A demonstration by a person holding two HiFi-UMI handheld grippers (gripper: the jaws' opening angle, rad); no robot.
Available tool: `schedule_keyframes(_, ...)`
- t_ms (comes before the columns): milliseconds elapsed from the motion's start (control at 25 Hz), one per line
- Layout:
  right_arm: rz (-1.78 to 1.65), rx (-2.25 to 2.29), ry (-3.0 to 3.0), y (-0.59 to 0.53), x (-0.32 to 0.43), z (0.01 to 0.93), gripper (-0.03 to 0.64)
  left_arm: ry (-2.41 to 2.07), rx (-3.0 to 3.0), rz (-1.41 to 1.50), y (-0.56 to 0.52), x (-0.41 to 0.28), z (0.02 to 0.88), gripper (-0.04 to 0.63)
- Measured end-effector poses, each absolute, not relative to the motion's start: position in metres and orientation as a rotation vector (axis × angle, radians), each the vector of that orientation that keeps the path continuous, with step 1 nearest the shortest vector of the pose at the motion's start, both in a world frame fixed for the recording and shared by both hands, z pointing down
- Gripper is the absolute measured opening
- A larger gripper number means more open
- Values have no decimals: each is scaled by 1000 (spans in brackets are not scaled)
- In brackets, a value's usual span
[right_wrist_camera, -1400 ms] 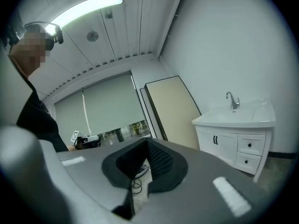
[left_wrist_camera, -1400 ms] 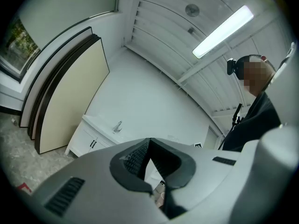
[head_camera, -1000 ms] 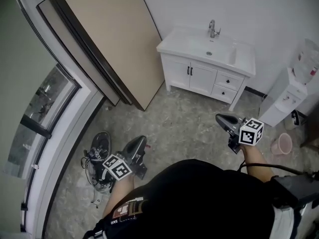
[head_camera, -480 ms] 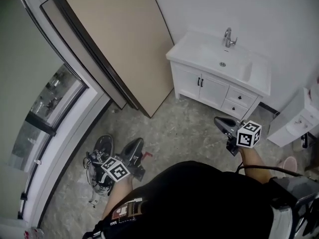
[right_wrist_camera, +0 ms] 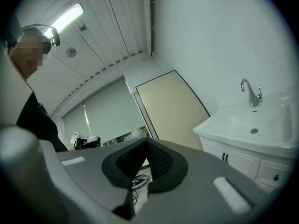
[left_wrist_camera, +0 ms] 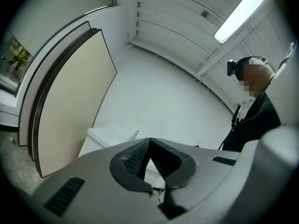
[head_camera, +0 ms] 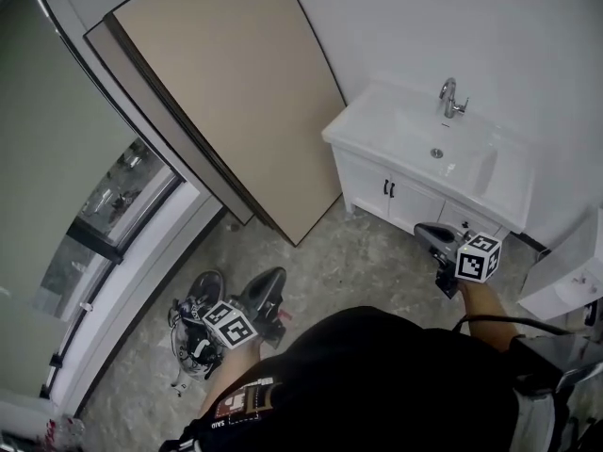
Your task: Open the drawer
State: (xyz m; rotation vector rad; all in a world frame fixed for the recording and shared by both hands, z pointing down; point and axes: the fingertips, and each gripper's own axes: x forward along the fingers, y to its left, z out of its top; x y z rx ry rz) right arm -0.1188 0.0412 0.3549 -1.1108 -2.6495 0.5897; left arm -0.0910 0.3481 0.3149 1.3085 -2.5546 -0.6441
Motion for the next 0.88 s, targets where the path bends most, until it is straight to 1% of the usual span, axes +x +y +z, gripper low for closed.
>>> schedule_keyframes(240, 636, -1097, -2629, 26, -153, 373, -3, -2525, 1304, -623, 328, -138, 320, 0)
schedule_keyframes(480, 634, -948, -2669, 2, -199, 390, -3, -2424, 1402, -634, 308, -205, 343, 0)
schedule_keyframes(680, 623, -769, -2756, 0, -256, 386, -3, -2325, 1524, -637, 316, -300, 353, 0)
schedule_keyframes(760, 655, -686, -2781, 5, -279, 380, -3, -2292, 1577, -629, 322, -343, 344, 0)
schedule_keyframes(880, 601, -609, -2821, 19, -322, 361, -3, -2245, 1676, -587, 329, -406, 326, 0)
